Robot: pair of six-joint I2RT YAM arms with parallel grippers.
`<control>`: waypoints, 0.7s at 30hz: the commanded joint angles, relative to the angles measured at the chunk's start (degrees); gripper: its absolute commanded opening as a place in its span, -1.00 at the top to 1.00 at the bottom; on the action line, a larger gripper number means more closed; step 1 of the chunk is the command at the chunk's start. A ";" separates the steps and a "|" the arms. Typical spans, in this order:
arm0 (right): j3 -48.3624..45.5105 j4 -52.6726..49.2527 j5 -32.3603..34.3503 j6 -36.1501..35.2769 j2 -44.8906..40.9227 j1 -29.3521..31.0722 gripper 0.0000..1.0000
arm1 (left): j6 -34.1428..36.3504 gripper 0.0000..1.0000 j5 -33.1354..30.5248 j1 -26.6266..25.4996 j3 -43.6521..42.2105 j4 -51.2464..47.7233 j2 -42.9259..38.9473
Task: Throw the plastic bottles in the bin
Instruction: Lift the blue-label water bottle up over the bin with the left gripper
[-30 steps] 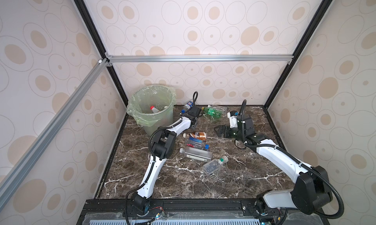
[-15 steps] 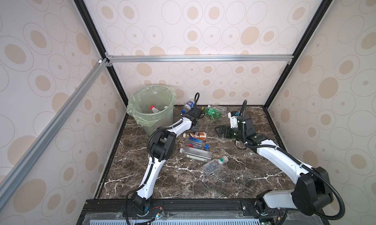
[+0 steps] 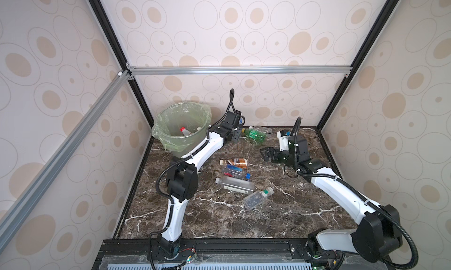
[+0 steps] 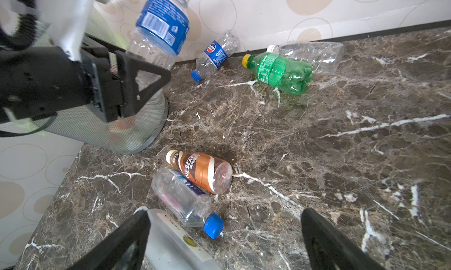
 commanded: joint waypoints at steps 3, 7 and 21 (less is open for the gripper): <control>6.45 0.01 -2.52 -0.13 1.82 -0.20 -0.99 | 0.22 0.08 3.32 -0.42 2.54 2.35 -7.15; 10.23 0.93 -4.53 1.48 3.86 -0.14 -0.99 | 1.00 0.08 3.20 -0.25 1.34 4.55 -12.49; 20.31 4.38 -6.45 -0.15 8.15 5.04 -0.99 | 4.24 0.05 -0.05 4.34 -11.70 23.01 -32.89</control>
